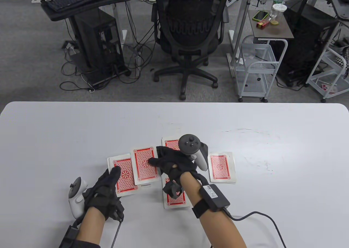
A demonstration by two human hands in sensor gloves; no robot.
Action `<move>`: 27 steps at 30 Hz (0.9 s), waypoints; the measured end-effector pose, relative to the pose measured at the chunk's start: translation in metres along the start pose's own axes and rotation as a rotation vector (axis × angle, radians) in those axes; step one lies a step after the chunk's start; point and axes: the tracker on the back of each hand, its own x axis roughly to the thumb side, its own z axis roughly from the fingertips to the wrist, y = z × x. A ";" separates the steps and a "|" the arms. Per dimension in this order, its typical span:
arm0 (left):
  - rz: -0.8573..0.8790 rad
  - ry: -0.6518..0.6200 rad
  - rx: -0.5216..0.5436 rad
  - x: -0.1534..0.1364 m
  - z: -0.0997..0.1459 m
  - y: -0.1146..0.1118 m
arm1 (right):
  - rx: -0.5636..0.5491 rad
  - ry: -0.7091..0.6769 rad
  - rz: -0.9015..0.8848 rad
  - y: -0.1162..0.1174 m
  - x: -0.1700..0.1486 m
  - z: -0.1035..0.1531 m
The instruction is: Four-player card dealing with fan arrangement
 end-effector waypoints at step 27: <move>-0.042 -0.009 0.038 0.002 -0.006 0.010 | -0.080 0.210 0.605 -0.001 -0.011 -0.036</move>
